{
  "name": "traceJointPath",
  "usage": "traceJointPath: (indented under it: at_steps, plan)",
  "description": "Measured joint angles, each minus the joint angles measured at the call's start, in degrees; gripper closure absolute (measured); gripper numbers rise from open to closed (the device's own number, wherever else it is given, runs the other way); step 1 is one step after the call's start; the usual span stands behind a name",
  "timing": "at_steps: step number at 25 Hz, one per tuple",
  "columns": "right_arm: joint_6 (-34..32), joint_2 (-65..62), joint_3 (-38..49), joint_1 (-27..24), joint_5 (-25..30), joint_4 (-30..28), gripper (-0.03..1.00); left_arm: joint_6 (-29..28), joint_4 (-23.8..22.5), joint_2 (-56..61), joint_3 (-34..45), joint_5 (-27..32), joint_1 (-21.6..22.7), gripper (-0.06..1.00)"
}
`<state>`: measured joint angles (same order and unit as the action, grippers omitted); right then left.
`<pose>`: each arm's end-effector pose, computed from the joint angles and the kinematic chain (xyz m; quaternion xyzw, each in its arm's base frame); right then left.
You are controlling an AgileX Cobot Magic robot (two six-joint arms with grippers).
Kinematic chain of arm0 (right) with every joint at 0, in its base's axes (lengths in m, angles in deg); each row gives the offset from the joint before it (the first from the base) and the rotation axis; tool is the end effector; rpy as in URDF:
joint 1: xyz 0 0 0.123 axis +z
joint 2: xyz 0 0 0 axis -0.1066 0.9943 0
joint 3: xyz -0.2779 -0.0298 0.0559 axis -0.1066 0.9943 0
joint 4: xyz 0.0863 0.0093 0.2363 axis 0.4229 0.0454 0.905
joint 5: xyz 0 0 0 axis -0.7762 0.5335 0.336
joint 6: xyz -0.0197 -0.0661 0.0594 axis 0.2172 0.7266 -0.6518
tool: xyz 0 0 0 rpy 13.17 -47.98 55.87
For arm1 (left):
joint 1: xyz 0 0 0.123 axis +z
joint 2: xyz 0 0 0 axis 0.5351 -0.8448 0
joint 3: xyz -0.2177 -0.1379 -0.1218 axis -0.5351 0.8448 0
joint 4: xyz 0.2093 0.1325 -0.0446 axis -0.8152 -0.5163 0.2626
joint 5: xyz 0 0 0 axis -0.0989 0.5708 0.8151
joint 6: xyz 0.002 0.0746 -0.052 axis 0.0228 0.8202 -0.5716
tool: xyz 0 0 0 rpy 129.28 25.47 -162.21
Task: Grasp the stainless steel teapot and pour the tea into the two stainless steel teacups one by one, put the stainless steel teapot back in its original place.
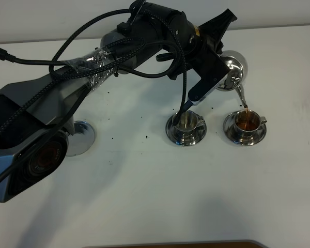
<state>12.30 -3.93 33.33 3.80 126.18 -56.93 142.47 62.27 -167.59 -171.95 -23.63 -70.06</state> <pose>-0.0099 -0.0086 0.2796 -0.0530 0.8569 0.0138 0.5126 0.4285 -0.3361 0.2122 0.8826 0.2183 0.2408 0.3396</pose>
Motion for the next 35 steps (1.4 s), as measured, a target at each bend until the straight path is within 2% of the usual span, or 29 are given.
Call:
traceJointPath:
  at_steps: [35]
  plan:
    - [-0.07, 0.00, 0.00, 0.00, 0.00, 0.00, 0.58, 0.67, 0.07, 0.00, 0.00, -1.04, -0.90, 0.67]
